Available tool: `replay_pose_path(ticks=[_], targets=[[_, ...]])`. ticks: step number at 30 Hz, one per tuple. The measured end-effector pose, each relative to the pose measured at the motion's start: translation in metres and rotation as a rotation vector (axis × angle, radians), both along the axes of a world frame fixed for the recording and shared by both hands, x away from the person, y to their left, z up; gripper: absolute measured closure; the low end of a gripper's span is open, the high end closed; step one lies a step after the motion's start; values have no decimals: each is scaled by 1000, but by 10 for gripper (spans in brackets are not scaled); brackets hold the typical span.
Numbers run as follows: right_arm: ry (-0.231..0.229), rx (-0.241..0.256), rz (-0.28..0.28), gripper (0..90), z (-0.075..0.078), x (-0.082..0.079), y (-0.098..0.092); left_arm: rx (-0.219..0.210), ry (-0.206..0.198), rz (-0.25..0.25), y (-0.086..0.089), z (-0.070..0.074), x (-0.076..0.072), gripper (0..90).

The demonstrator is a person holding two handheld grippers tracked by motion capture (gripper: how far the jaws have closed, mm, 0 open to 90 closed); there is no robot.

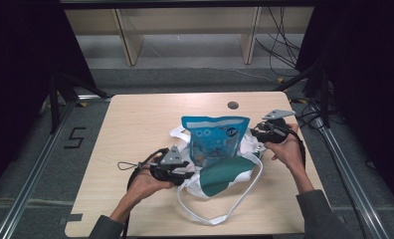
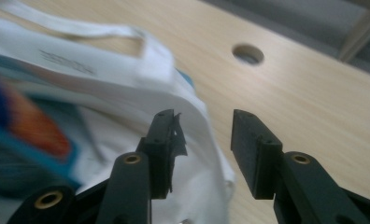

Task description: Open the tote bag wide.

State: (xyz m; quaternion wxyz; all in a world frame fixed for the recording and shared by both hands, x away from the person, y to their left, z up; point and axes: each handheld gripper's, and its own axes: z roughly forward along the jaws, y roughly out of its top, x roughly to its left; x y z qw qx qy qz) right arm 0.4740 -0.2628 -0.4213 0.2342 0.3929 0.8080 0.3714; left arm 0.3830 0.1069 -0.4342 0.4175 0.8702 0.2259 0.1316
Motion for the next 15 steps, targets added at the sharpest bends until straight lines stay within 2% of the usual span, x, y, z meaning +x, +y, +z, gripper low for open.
replay_pose_path(ticks=[1,2,3,5,6,8,9,10,11,12,13,15], targets=[[1,30,23,584,8,-8,1,-19,-14,34,3,4,3,566],[-7,39,64,573,14,-14,1,-11,-20,71,7,6,7,562],[28,69,86,566,19,-24,3,-5,-34,111,8,6,12,553],[44,103,152,548,23,-36,8,42,-40,181,10,0,28,545],[74,112,198,540,23,-42,14,43,-40,211,10,-3,33,533],[103,104,248,520,21,-50,20,31,-21,260,9,-12,46,533],[105,91,285,511,19,-52,23,35,-25,260,10,-16,53,532],[130,88,316,510,15,-55,27,17,-10,276,9,-19,57,540],[145,71,331,511,12,-58,29,23,5,265,10,-21,62,563],[158,52,344,507,9,-59,32,-9,7,278,9,-25,66,600],[181,28,335,521,5,-62,34,6,-9,275,10,-26,70,660],[152,-23,330,575,-3,-63,33,-10,-8,295,9,-30,77,747]])
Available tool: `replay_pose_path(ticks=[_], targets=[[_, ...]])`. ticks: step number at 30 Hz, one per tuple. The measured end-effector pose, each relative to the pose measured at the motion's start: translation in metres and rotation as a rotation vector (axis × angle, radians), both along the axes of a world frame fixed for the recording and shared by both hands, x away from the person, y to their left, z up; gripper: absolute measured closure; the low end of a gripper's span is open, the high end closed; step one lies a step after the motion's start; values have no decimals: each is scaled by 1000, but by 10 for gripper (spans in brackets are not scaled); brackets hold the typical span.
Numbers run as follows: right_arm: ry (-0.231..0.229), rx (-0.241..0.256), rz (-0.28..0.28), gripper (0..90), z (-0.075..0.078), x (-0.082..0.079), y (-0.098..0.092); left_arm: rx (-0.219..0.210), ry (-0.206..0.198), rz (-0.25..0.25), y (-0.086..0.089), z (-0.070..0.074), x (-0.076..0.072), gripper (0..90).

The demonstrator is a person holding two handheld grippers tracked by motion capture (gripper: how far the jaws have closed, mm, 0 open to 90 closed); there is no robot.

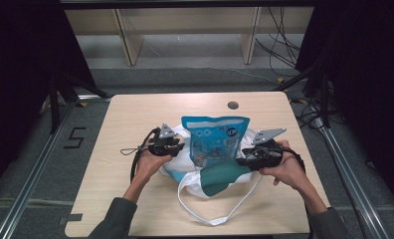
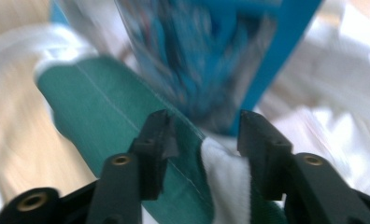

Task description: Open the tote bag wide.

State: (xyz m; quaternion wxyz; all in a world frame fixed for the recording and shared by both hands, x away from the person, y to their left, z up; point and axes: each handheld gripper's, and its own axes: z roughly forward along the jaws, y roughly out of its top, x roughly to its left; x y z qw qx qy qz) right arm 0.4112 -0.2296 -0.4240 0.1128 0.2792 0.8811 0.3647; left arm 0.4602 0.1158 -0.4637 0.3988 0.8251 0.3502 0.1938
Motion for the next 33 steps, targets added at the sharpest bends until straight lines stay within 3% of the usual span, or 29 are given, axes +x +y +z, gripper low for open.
replay_pose_path(ticks=[3,5,7,9,10,12,14,15,17,19,20,21,22,23,25,27,28,29,30,31,32,33], targets=[[18,-63,7,736,-11,-1,-7,-42,19,40,3,-5,12,834],[62,-81,13,803,-21,-5,-10,-30,24,65,5,-10,21,846],[67,-96,29,817,-33,-7,-12,10,54,79,10,-16,31,847],[94,-116,26,822,-45,-10,-10,14,83,91,10,-25,38,846],[101,-132,-7,822,-49,-12,-8,29,94,90,10,-30,41,844],[102,-108,22,823,-57,-9,-7,19,113,104,9,-40,46,842],[138,-109,-20,823,-58,-12,-5,7,128,121,9,-40,48,840],[113,-113,14,821,-57,-10,-6,16,128,119,8,-37,48,836],[85,-120,-5,814,-57,-11,-4,46,100,127,5,-31,45,803],[99,-118,-3,780,-53,-12,-3,31,76,140,6,-24,41,728],[110,-114,-30,755,-49,-14,-3,19,59,156,7,-19,38,693],[55,-101,-22,716,-46,-10,-5,12,44,152,10,-13,35,654],[48,-68,-45,698,-40,-10,-7,-30,13,172,10,-6,30,624],[53,-20,-45,686,-31,-11,-10,-33,1,160,12,-1,27,612],[-4,25,-52,678,-19,-8,-16,-100,-39,158,13,10,16,609],[-79,81,-104,671,-5,-4,-22,-107,-55,125,14,21,3,614],[-108,94,-109,651,-1,-1,-24,-100,-54,103,14,25,-6,624],[-147,110,-166,641,6,1,-26,-99,-49,88,13,26,-12,639],[-157,115,-181,636,8,3,-27,-88,-46,74,12,26,-19,668],[-182,107,-170,633,10,9,-28,-90,-37,56,11,26,-27,692],[-178,105,-188,640,12,11,-26,-100,-32,41,9,24,-35,726],[-214,86,-199,653,12,16,-26,-105,-36,22,7,21,-42,750]])
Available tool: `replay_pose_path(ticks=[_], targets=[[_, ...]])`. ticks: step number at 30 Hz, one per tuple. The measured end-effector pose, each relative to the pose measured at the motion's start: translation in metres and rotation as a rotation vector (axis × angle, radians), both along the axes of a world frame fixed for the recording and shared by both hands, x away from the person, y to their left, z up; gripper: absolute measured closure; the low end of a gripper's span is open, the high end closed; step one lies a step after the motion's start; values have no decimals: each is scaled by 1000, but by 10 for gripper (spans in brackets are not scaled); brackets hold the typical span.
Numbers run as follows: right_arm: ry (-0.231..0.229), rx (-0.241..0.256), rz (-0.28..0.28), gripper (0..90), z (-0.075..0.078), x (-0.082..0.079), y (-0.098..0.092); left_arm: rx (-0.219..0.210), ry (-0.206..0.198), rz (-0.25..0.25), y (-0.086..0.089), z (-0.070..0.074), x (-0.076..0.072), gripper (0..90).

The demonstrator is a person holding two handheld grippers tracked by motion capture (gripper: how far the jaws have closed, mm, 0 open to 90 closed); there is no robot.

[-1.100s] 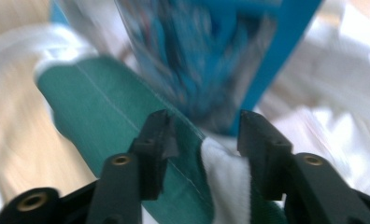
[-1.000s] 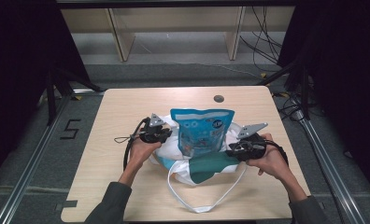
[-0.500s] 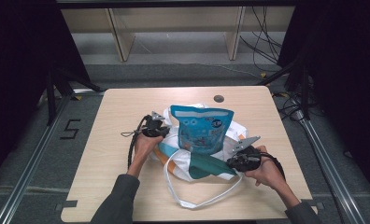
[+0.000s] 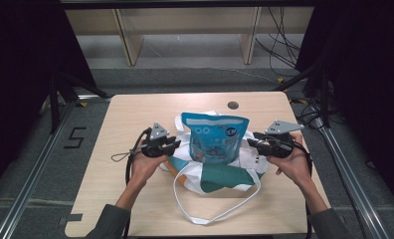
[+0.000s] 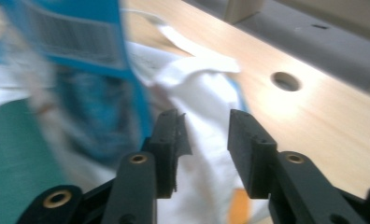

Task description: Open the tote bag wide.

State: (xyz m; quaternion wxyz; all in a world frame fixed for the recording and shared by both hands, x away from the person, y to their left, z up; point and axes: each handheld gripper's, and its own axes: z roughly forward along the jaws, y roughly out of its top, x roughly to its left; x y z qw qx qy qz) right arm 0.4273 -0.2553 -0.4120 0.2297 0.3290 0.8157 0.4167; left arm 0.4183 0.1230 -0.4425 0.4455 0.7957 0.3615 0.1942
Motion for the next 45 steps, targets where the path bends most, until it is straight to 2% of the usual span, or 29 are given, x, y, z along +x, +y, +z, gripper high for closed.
replay_pose_path(ticks=[2,4,6,7,9,10,11,12,14,15,16,18,19,20,21,23,26,27,28,30,31,32,33,34,37,38,41,42,45], targets=[[16,-39,9,691,-6,9,3,53,13,-36,-2,-6,-9,800],[34,-80,18,750,-16,18,6,41,29,-45,-5,-14,-14,838],[46,-124,-7,821,-25,28,8,78,27,-61,-6,-21,-12,851],[70,-118,-31,838,-27,29,9,84,32,-66,-7,-25,-11,851],[41,-133,-47,871,-30,40,7,119,50,-73,-11,-33,-11,851],[51,-138,-57,878,-31,43,6,124,57,-68,-15,-38,-12,853],[79,-125,-86,883,-34,44,7,169,46,-73,-19,-41,-13,852],[65,-146,-78,885,-37,49,5,204,46,-82,-22,-45,-13,854],[101,-169,-95,885,-46,53,4,229,49,-79,-26,-52,-15,862],[113,-172,-105,884,-51,55,4,248,56,-103,-26,-54,-14,866],[112,-168,-111,883,-55,57,4,254,57,-99,-27,-55,-14,868],[124,-182,-106,878,-58,57,5,235,61,-98,-26,-55,-14,865],[123,-194,-102,873,-56,56,5,208,49,-84,-26,-53,-15,859],[102,-189,-99,859,-54,55,6,204,45,-90,-25,-50,-16,846],[104,-178,-103,850,-51,54,7,180,31,-83,-25,-46,-17,839],[112,-151,-105,812,-46,53,4,166,10,-77,-22,-35,-20,822],[81,-107,-106,732,-40,52,0,139,-20,-81,-15,-23,-23,801],[99,-84,-114,728,-36,47,0,122,-14,-75,-13,-21,-25,801],[76,-71,-109,725,-33,46,-1,102,-20,-58,-12,-20,-27,800],[67,-53,-113,708,-26,41,-4,105,-28,-59,-6,-17,-29,783],[53,-47,-108,701,-24,40,-8,93,-22,-34,-4,-16,-31,771],[78,-34,-119,693,-21,36,-10,99,-34,-34,0,-16,-31,758],[59,-34,-110,691,-20,36,-13,99,-44,-27,3,-15,-31,746],[67,-25,-106,687,-19,34,-16,76,-30,-14,5,-16,-32,728],[75,-16,-112,660,-17,30,-24,48,-32,10,12,-15,-35,661],[80,-18,-115,653,-17,28,-25,57,-27,11,15,-15,-35,625],[86,1,-118,626,-16,22,-32,25,-14,52,18,-17,-37,529],[86,5,-127,617,-17,20,-33,36,-11,50,22,-16,-37,498],[86,5,-133,590,-18,16,-38,-4,-5,94,25,-16,-39,422]])
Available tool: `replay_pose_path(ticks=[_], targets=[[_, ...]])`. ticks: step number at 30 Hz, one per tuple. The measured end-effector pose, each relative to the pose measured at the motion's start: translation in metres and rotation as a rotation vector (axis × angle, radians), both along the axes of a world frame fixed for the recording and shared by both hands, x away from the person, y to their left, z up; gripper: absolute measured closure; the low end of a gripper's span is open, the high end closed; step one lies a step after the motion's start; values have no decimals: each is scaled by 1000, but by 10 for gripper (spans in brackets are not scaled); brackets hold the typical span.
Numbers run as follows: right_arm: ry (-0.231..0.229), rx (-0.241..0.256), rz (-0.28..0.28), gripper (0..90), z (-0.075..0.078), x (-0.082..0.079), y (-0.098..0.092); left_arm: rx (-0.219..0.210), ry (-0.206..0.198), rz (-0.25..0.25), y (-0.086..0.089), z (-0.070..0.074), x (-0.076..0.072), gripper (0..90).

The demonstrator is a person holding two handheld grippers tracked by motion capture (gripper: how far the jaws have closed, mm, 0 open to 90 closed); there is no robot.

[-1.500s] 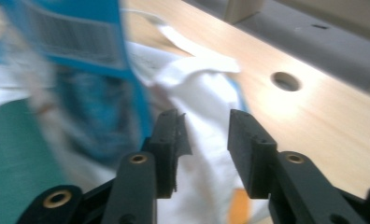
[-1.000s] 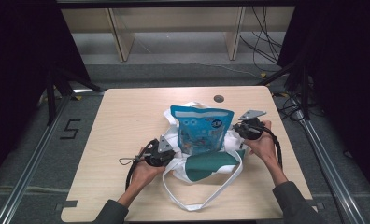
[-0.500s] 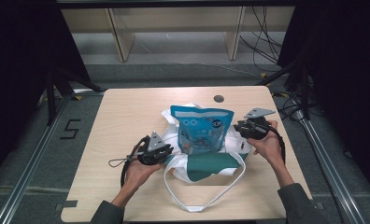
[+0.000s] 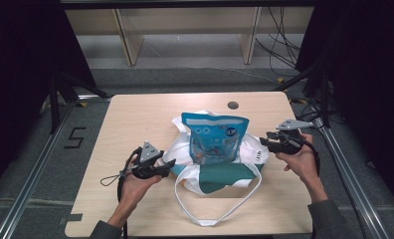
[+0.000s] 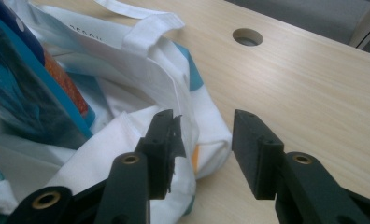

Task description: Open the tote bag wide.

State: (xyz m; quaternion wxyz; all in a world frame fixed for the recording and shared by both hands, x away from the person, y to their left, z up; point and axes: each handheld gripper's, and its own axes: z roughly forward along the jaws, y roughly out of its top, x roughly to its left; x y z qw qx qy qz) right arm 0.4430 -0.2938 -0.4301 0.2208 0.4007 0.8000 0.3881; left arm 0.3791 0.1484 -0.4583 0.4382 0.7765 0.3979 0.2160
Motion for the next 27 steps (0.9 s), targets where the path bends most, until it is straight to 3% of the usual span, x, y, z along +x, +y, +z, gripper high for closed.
replay_pose_path(ticks=[1,2,3,4,5,8,14,15,16,19,21,27], targets=[[14,14,-9,578,0,-2,-1,7,13,18,2,1,-2,399],[12,5,-6,568,0,-2,-4,-15,9,32,3,0,-2,380],[26,25,-25,562,0,-4,-4,2,13,31,6,1,-3,364],[14,28,-33,553,0,-4,-6,-31,22,62,6,0,-4,349],[-8,21,-25,543,-1,-4,-8,-19,23,60,9,0,-4,339],[4,26,-23,526,-2,-6,-11,-26,4,80,15,-2,-7,338],[32,41,-38,487,-7,-13,-14,-33,12,65,24,-6,-15,320],[67,57,-57,479,-7,-17,-12,-45,17,65,25,-7,-17,317],[37,42,-49,472,-9,-18,-13,-41,20,64,27,-8,-19,313],[61,55,-52,456,-12,-27,-13,-51,22,65,30,-11,-25,297],[33,37,-45,448,-17,-31,-16,-52,26,62,32,-15,-29,290],[82,59,-60,432,-26,-42,-21,-41,38,55,35,-24,-38,256]])
